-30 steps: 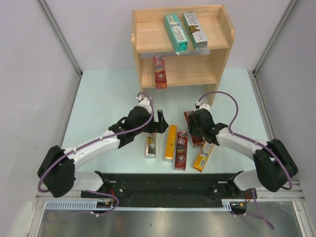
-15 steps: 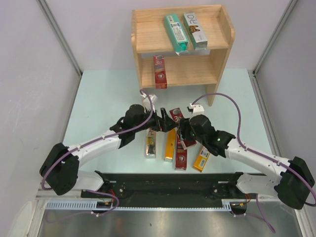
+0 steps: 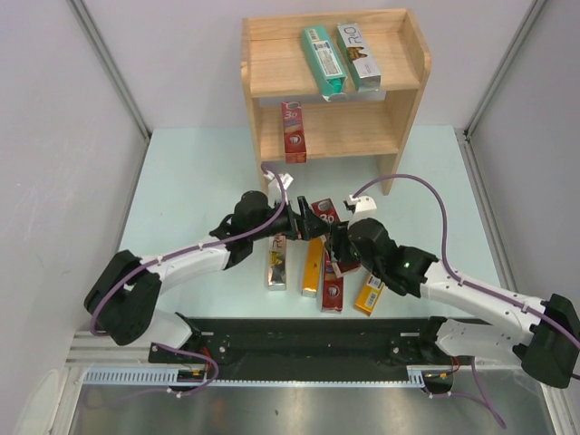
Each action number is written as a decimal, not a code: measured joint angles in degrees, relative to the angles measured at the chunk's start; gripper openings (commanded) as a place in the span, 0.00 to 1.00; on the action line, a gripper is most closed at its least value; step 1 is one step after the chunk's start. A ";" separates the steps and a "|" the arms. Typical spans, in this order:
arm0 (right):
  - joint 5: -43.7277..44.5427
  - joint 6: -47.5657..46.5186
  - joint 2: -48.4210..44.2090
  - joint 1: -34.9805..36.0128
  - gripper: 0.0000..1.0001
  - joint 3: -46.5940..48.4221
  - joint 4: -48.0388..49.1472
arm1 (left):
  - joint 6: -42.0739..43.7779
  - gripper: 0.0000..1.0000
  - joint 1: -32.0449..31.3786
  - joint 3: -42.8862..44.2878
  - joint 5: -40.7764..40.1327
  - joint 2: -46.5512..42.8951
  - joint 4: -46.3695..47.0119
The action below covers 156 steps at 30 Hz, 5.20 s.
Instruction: Place and organize the toothpastes onto the shelf
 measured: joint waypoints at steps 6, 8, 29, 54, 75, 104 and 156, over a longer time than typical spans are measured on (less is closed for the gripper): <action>2.75 0.17 -0.76 1.75 0.38 0.00 -1.05 | -1.49 0.98 0.07 -0.44 0.50 1.20 0.85; 2.75 0.44 -1.68 2.40 0.38 0.09 -0.48 | -1.49 0.98 0.02 -0.59 -0.22 1.20 -0.04; 1.18 0.72 -1.29 5.05 0.53 0.66 3.32 | -16.06 0.54 0.52 -8.00 5.79 7.63 28.04; -38.14 6.08 -1.31 -15.98 0.85 -3.04 18.73 | -16.94 0.53 12.96 -9.97 16.94 0.22 29.88; -51.54 6.19 -2.80 -17.86 0.84 -9.09 26.40 | -28.57 0.53 13.81 -0.26 22.25 5.25 45.40; -54.51 14.01 -4.15 -19.85 0.29 -12.33 38.75 | -34.36 0.81 14.23 -0.26 22.84 9.14 50.34; -49.96 20.44 29.55 -34.95 0.30 18.49 35.06 | 6.95 1.00 19.10 -15.43 -6.36 -34.58 -20.90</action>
